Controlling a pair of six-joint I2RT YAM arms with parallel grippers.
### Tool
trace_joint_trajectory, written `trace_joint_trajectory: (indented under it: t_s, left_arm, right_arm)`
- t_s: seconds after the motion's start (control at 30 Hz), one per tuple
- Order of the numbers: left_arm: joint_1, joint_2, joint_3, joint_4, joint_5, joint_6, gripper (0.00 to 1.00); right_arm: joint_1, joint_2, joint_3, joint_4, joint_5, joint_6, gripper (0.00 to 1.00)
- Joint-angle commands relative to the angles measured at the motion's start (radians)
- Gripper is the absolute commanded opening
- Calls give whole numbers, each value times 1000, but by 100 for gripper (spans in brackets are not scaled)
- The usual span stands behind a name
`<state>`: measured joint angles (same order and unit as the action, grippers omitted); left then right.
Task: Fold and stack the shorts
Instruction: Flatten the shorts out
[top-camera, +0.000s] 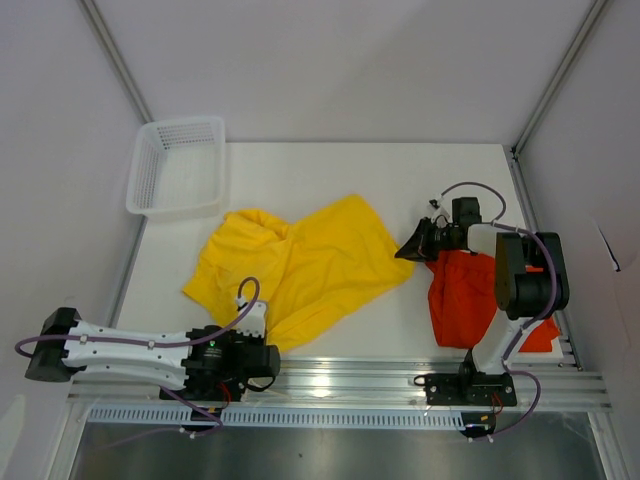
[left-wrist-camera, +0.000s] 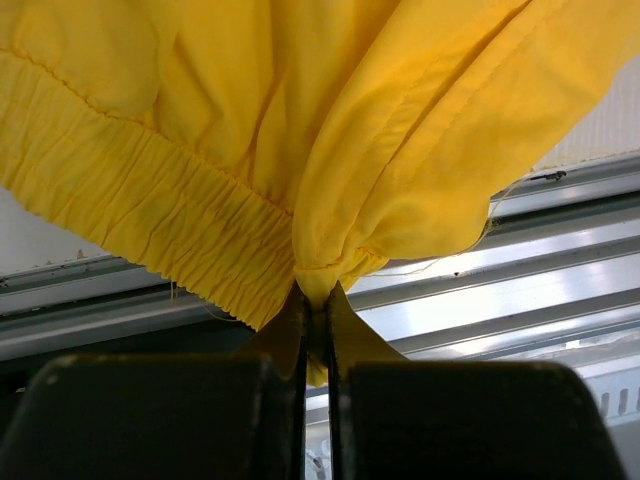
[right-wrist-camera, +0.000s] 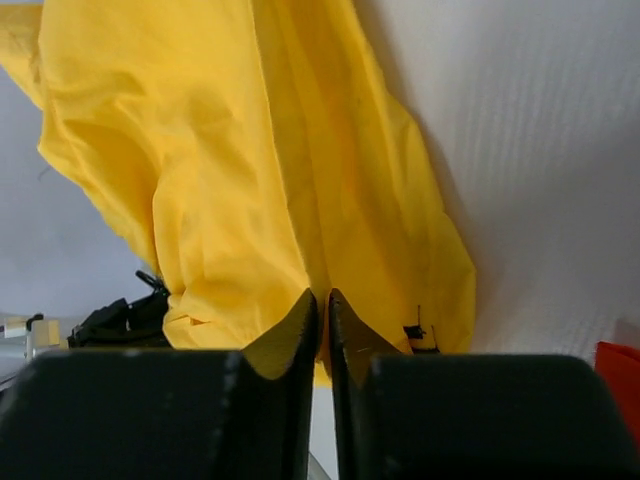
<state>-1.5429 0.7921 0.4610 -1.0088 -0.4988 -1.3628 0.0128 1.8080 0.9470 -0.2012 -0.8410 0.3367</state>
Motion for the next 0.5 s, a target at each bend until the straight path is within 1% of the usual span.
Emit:
trace_joint_trajectory:
  t_s: [0.0,0.13,0.17,0.23,0.27,0.3,0.37,0.4,0.47]
  left_arm:
    - [-5,2,18,-39,-53,-48,0]
    - [-3,9,18,-50,-57,-59,0]
    - [-3,9,16,-54,-58,-67,0]
    - [-3,6,19,-65,-61,-74,0]
    - [-3,-4,24,-70,-66,-82,0]
    - [-3,-10,24,-70,-67,-85,0]
    - [-3,-25,28,-70,-73,-85,0]
    - [-5,-31,33,-65,-76,-85,0]
    - [-3,-33,41,-59,-78,-84,0]
  right_arm:
    - [-1,-56,-11,74,-82,27,9]
    - [6,-68,1,72,-89,41,6]
    - [7,-70,4,63,-83,36,11]
    - [13,-76,25,-7,-24,-10,20]
    - [24,-79,29,-33,3,-25,26]
    - [33,-91,30,-67,69,-47,30]
    - [49,-102,16,-93,134,-57,35]
    - [58,-117,4,-101,185,-57,36]
    - [58,-136,-40,-87,215,-51,36]
